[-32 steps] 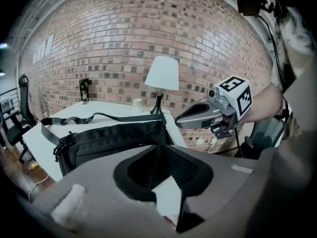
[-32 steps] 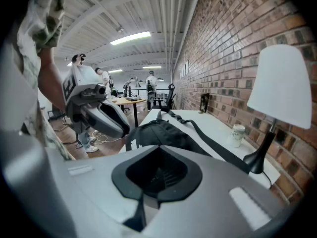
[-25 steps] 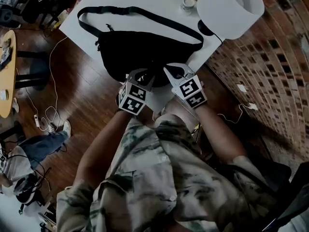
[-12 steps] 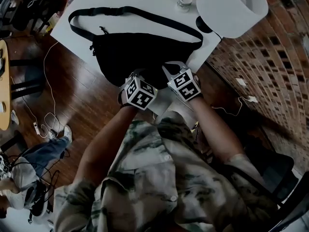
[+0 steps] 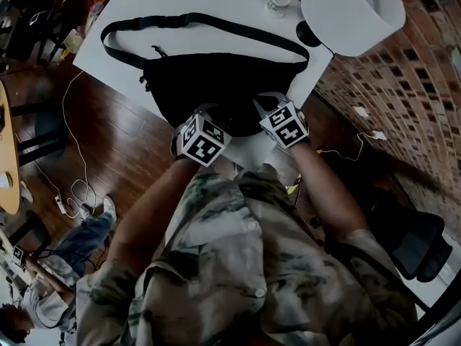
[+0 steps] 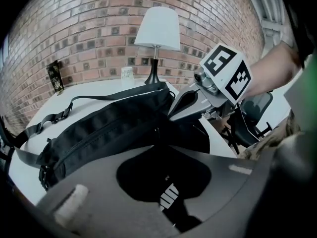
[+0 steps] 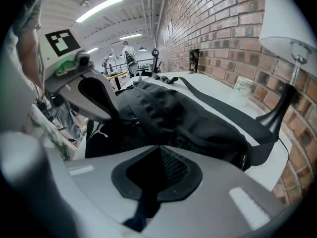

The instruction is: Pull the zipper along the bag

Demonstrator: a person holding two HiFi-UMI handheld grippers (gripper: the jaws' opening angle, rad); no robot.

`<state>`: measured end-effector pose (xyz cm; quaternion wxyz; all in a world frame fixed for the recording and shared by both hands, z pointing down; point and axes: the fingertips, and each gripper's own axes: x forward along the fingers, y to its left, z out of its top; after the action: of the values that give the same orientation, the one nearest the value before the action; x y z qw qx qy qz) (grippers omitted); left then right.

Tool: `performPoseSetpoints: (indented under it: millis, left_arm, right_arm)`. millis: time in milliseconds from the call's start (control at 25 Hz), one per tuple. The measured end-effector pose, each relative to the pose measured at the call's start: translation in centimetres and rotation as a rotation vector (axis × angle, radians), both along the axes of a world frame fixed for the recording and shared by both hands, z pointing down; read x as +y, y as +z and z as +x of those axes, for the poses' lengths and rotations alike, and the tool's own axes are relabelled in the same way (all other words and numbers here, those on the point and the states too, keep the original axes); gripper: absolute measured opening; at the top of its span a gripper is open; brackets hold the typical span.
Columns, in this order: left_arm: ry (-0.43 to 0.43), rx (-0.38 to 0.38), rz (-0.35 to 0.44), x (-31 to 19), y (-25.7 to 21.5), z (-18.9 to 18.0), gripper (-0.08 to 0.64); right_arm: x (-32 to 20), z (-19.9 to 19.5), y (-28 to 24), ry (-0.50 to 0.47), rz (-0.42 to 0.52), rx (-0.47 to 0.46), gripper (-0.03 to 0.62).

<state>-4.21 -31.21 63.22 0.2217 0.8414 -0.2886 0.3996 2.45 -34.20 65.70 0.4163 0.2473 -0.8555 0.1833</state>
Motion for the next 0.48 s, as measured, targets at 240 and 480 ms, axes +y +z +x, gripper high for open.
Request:
performPoseSetpoints:
  millis: [240, 480]
  left_arm:
    - [0.053, 0.052, 0.003, -1.0, -1.0, -1.1, 0.029]
    - [0.054, 0.077, -0.020, -1.5, -0.7, -4.9, 0.028]
  right_arm:
    - [-0.1, 0.2, 0.2, 0.023, 0.000, 0.038, 0.006]
    - [-0.1, 0.3, 0.5, 0.065, 0.005, 0.069, 0.006]
